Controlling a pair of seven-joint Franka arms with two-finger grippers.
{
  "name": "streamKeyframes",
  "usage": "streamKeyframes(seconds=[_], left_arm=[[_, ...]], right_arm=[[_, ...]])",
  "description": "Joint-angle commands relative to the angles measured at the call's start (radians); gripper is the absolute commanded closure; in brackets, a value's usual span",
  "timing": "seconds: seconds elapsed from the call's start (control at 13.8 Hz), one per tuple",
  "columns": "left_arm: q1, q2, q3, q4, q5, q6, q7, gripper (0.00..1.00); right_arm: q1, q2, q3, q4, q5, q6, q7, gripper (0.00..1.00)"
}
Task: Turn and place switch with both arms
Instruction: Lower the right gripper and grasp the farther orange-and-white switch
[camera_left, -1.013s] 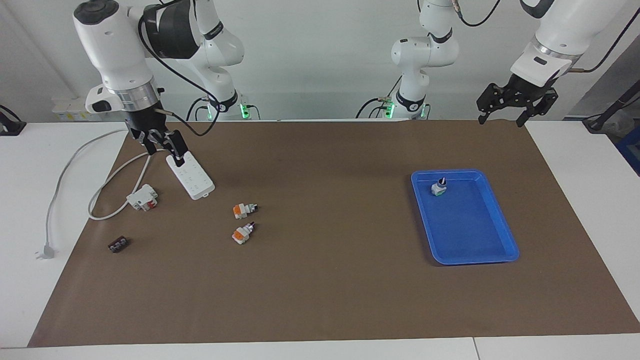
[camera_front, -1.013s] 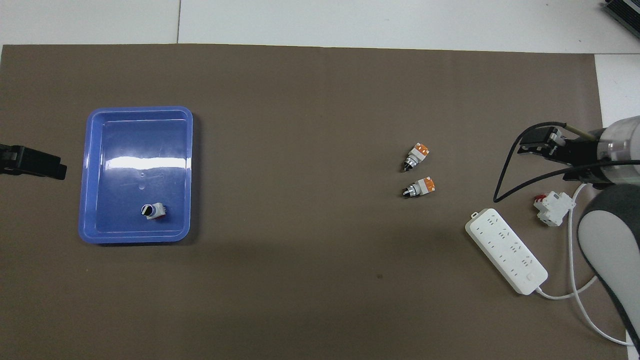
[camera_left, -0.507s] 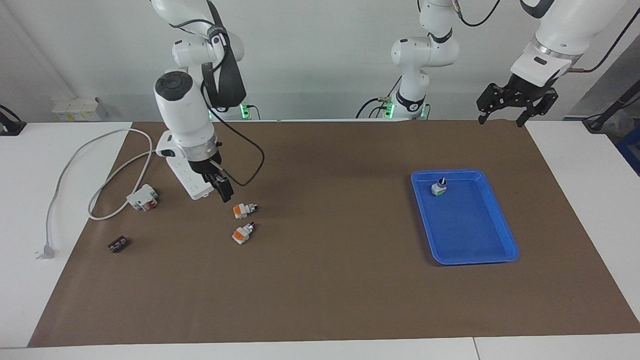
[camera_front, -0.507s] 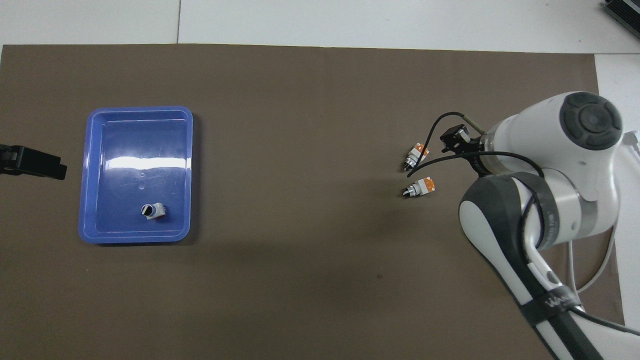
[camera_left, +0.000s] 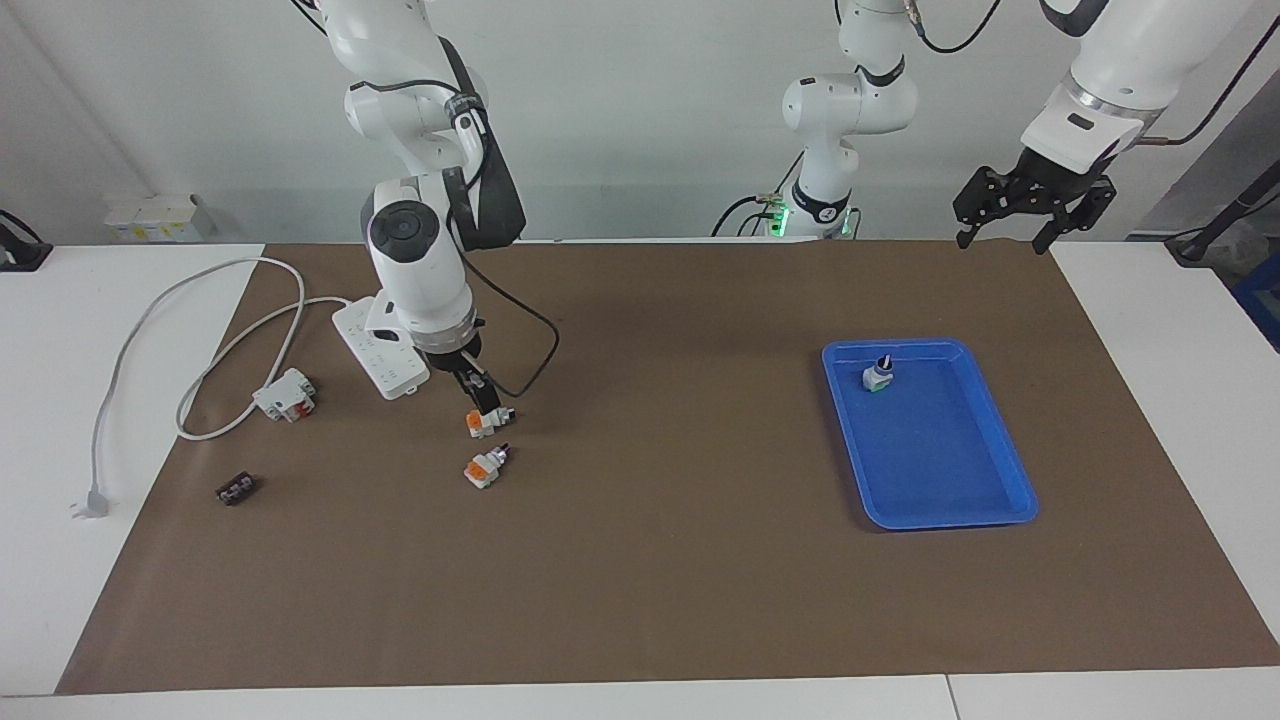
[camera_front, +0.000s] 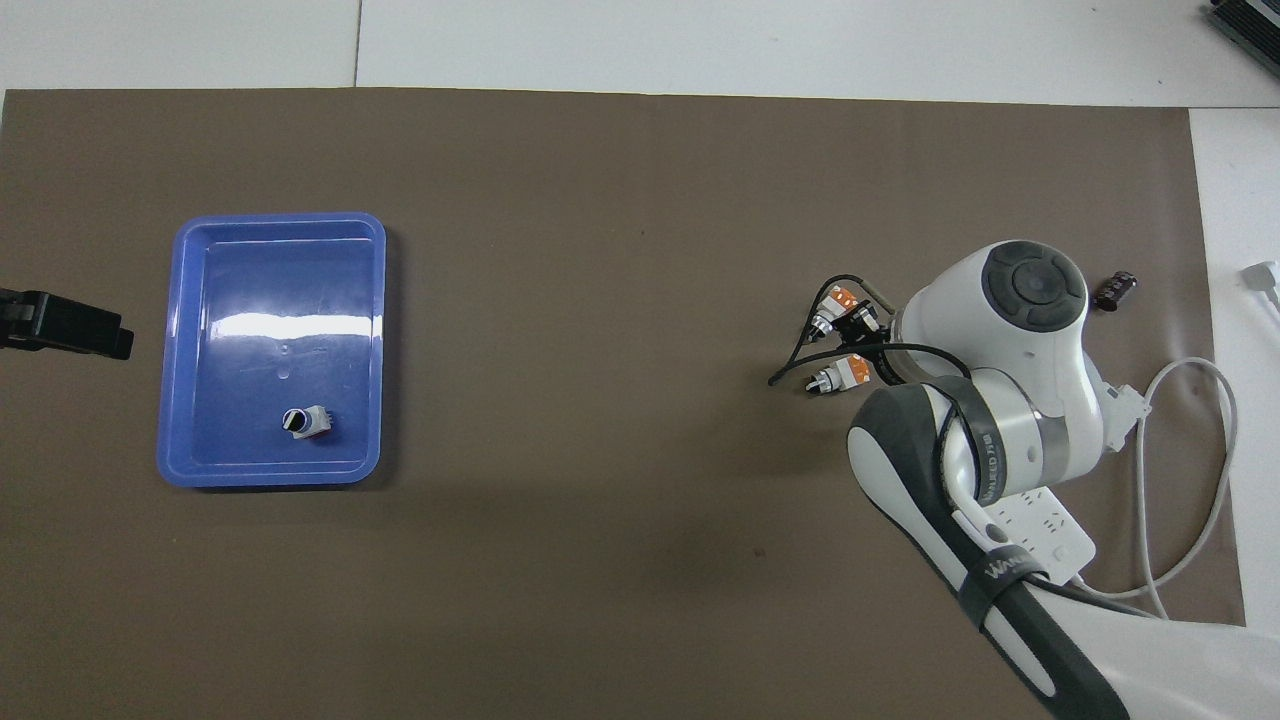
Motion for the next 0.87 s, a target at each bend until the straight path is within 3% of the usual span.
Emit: streamKeyframes(seconds=[0.0, 0.8], left_arm=[[0.004, -0.029, -0.002, -0.031, 0.018, 0.001, 0.0, 0.0], [0.004, -0.029, -0.003, -0.031, 0.018, 0.001, 0.0, 0.0]], right_arm=[[-0.007, -0.023, 0.004, -0.064, 0.027, 0.08, 0.018, 0.0], [-0.012, 0.004, 0.003, -0.114, 0.071, 0.192, 0.021, 0.0]])
